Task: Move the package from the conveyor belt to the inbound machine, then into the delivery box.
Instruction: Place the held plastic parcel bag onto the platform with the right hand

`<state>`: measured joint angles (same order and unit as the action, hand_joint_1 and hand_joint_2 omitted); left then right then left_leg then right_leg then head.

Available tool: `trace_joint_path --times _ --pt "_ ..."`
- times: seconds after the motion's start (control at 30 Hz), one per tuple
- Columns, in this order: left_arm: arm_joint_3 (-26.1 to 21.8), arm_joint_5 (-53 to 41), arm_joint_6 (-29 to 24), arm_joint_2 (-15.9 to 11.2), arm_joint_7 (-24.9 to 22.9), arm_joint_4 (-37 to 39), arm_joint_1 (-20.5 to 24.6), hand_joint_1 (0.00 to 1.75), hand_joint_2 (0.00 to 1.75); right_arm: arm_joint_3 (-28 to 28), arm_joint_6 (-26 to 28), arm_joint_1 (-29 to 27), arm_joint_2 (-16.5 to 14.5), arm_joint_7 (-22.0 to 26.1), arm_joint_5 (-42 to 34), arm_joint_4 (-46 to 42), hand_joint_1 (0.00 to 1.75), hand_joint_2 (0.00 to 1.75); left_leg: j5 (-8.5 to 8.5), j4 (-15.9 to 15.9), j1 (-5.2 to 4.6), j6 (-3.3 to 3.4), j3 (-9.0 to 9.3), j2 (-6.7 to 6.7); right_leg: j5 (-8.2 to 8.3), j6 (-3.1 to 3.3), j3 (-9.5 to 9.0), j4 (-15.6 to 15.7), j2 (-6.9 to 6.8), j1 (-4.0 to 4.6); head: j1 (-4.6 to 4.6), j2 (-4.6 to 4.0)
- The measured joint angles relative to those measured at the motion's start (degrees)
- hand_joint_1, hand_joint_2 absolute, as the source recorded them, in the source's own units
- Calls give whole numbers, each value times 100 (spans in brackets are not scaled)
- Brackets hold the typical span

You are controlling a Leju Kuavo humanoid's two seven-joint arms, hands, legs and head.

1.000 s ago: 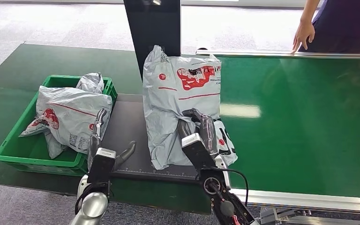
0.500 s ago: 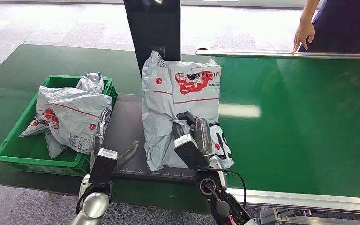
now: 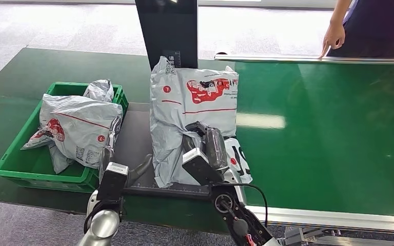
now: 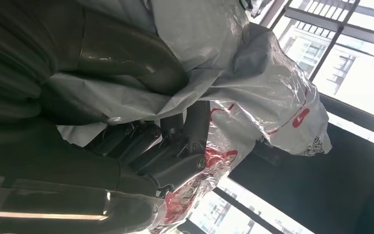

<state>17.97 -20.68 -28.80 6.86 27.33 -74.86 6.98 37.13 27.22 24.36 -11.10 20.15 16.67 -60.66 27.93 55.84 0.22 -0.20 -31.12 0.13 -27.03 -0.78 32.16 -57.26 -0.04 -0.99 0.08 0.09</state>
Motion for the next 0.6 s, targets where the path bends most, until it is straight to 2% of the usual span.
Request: trace_joint_path --times 0.6 --pt "78 9 60 45 14 2 118 0 175 1 1 359 -247 -105 55 939 175 175 0 0 0 0 0 0 0 0 0 0 0 0 -1 0"
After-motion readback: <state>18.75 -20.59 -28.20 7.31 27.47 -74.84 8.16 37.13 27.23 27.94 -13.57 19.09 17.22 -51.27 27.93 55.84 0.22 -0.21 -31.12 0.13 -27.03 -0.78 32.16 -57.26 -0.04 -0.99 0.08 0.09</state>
